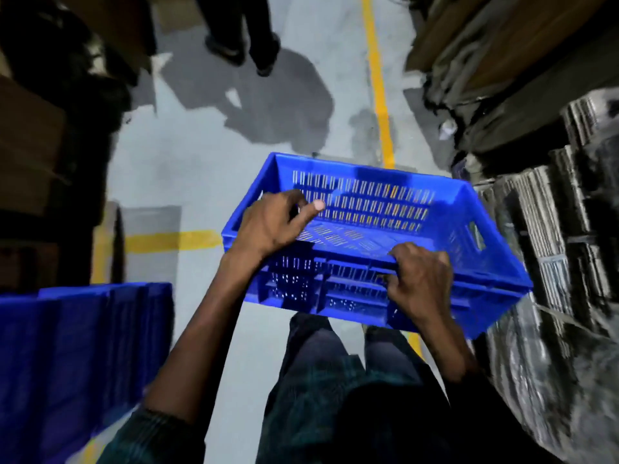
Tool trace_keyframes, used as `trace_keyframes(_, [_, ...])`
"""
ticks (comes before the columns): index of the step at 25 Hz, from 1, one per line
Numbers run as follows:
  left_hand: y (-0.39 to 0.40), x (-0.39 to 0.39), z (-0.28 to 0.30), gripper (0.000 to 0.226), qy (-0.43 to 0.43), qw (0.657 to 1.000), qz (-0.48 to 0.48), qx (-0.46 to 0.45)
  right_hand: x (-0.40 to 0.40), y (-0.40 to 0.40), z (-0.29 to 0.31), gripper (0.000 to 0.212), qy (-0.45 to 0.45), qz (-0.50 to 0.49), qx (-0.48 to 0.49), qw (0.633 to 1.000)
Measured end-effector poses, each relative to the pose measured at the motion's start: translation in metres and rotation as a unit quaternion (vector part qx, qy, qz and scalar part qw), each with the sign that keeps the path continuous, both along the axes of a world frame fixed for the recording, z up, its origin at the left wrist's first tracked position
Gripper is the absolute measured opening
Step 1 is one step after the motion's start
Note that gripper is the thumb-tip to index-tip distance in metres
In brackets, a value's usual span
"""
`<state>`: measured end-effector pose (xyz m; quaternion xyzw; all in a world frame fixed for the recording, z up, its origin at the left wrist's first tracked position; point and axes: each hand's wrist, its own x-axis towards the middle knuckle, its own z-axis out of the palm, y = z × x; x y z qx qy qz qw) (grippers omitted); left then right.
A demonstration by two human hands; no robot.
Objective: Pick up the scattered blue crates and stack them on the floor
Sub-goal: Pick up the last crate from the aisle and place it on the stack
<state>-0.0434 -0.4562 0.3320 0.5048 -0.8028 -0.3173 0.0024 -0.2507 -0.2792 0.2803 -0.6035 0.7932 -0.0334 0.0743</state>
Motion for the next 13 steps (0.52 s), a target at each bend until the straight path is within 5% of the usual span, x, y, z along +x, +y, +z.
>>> trace_keyframes(5, [0.036, 0.088, 0.031, 0.052, -0.013, 0.959, 0.268, -0.087, 0.001, 0.021, 0.042, 0.034, -0.04, 0.104, -0.084, 0.99])
trace_keyframes(9, [0.093, 0.135, 0.032, 0.072, -0.119, 0.85, 0.513, 0.014, 0.009, 0.035, 0.055, 0.031, -0.072, 0.187, -0.1, 0.975])
trace_keyframes(13, [0.177, 0.149, 0.037, 0.055, 0.119, 0.777, 0.605, 0.126, 0.018, 0.035, 0.062, 0.039, -0.087, 0.261, -0.144, 0.951])
